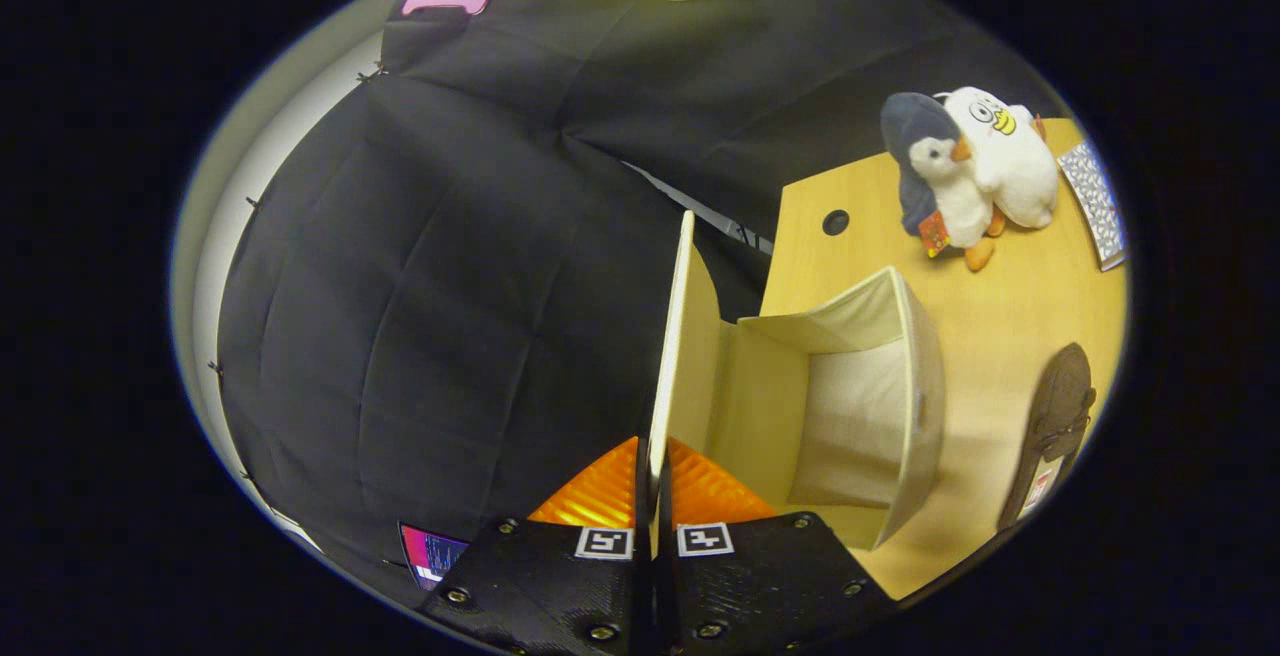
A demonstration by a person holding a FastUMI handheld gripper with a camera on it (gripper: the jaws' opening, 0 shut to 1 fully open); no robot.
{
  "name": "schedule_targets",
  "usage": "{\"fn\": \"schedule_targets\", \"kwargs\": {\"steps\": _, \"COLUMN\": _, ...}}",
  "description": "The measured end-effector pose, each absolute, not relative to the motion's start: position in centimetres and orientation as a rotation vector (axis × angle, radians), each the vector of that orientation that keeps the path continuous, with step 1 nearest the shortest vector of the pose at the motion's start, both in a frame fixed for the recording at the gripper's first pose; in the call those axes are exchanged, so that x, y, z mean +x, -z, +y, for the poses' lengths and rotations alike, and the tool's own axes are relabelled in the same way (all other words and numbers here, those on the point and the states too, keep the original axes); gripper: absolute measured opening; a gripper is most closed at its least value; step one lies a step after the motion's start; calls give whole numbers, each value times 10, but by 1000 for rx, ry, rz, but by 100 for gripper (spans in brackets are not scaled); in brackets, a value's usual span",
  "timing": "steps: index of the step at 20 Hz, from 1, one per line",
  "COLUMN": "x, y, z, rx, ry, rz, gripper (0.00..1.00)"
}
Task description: Open the storage box then place both shoes into the box .Put the left shoe in first, then the right shoe, with the right side of both shoes facing outward in a uniform manner.
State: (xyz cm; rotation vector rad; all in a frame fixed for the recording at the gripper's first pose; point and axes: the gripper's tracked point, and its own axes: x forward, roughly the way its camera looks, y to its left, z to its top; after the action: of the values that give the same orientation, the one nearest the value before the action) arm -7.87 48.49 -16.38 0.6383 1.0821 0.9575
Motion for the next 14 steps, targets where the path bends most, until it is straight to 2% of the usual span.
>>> {"fn": "schedule_targets", "kwargs": {"steps": 7, "x": -106, "y": 147, "z": 579, "rx": 540, "ry": -998, "rz": 1073, "gripper": 3}}
{"fn": "schedule_targets", "kwargs": {"steps": 14, "x": -139, "y": 188, "z": 681, "rx": 463, "ry": -998, "rz": 1114, "gripper": 3}}
